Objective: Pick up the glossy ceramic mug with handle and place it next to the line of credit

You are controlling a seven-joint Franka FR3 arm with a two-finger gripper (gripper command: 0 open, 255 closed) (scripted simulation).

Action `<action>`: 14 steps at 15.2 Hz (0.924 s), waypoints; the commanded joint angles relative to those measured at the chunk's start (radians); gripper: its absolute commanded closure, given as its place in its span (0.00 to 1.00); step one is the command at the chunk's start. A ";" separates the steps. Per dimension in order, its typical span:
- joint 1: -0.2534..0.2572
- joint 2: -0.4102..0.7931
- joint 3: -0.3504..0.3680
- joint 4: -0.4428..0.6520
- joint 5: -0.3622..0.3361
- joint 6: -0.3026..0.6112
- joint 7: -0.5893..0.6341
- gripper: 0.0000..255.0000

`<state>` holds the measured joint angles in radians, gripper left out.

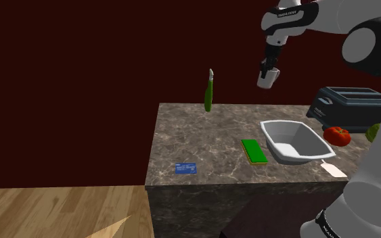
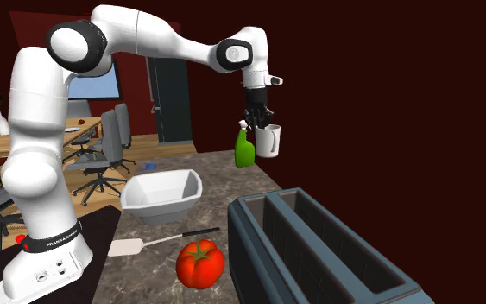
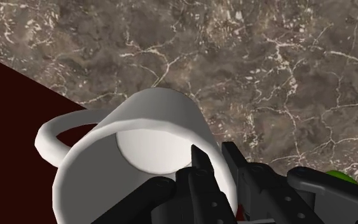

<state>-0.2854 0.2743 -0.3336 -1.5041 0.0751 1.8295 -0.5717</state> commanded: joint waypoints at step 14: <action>0.219 -0.239 0.132 -0.297 -0.107 0.063 0.363 1.00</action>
<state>-0.0799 0.0480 -0.2132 -1.7820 -0.0267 1.8864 -0.2364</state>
